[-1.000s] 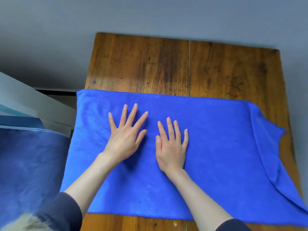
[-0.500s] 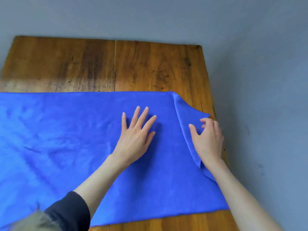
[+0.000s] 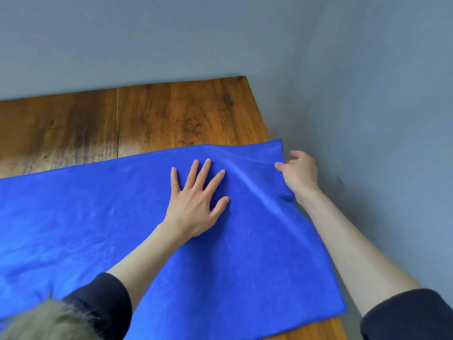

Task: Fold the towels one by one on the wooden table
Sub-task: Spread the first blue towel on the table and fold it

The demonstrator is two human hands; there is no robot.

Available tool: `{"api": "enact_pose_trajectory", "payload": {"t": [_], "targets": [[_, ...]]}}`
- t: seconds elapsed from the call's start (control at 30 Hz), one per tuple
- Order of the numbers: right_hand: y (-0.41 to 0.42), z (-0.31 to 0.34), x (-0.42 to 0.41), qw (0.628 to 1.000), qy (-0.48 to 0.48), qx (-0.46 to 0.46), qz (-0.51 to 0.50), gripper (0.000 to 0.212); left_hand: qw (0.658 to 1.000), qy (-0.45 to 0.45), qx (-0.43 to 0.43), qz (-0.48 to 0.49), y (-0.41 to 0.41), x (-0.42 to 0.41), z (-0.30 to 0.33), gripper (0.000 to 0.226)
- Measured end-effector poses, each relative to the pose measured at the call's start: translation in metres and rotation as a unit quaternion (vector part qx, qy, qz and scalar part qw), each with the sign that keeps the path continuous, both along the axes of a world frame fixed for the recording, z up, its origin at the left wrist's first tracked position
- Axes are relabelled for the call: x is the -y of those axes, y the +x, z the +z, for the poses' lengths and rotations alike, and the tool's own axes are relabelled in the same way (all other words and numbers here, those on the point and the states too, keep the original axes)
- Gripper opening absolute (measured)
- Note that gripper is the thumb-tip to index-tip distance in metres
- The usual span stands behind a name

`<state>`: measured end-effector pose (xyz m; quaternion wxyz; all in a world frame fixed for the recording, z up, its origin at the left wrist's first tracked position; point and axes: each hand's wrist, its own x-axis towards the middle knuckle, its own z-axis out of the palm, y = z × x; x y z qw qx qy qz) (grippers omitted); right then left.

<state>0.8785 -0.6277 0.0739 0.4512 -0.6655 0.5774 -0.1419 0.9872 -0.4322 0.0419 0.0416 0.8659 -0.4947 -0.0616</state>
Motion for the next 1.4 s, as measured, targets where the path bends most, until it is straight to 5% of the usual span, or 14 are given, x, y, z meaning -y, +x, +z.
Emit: {"api": "enact_pose_trajectory", "payload": {"t": [0.1, 0.43, 0.53, 0.67, 0.73, 0.8, 0.9, 0.97, 1.17, 1.27, 1.4], "targets": [[-0.007, -0.004, 0.016, 0.996, 0.086, 0.025, 0.029, 0.027, 1.0, -0.011, 0.013, -0.015, 0.0, 0.003, 0.002, 0.064], [-0.065, 0.011, 0.009, 0.974, 0.148, -0.018, 0.17, 0.003, 0.998, 0.033, -0.028, -0.034, -0.009, 0.017, 0.003, 0.062], [-0.059, 0.019, 0.0, 0.981, 0.064, -0.009, 0.184, 0.011, 0.99, -0.038, -0.137, 0.008, -0.014, 0.022, 0.015, 0.047], [-0.038, 0.032, -0.039, 0.96, -0.036, 0.034, 0.277, 0.013, 0.909, -0.242, -0.306, 0.148, -0.019, 0.035, 0.043, 0.019], [-0.034, 0.033, -0.059, 0.925, 0.027, 0.01, 0.379, 0.015, 0.877, -0.239, -0.373, 0.188, -0.017, 0.042, 0.052, 0.017], [-0.036, 0.03, -0.07, 0.892, 0.08, -0.032, 0.444, 0.025, 0.892, -0.183, -0.369, 0.184, -0.016, 0.045, 0.052, 0.03], [-0.046, 0.026, -0.074, 0.903, 0.039, -0.03, 0.427, 0.025, 0.909, -0.137, -0.331, 0.213, -0.016, 0.045, 0.043, 0.036], [-0.057, 0.025, -0.071, 0.915, -0.015, -0.037, 0.401, 0.016, 0.882, -0.17, -0.358, 0.255, -0.015, 0.044, 0.038, 0.036], [-0.094, 0.031, -0.071, 0.888, -0.026, -0.198, 0.415, 0.016, 0.708, -0.285, -0.526, 0.375, -0.006, 0.025, 0.041, 0.019], [-0.104, 0.036, -0.08, 0.885, -0.039, -0.22, 0.408, 0.014, 0.673, -0.3, -0.546, 0.398, -0.001, 0.015, 0.048, 0.009], [-0.105, 0.049, -0.091, 0.89, -0.04, -0.213, 0.4, 0.013, 0.668, -0.307, -0.554, 0.391, 0.004, 0.003, 0.064, 0.005]]}}
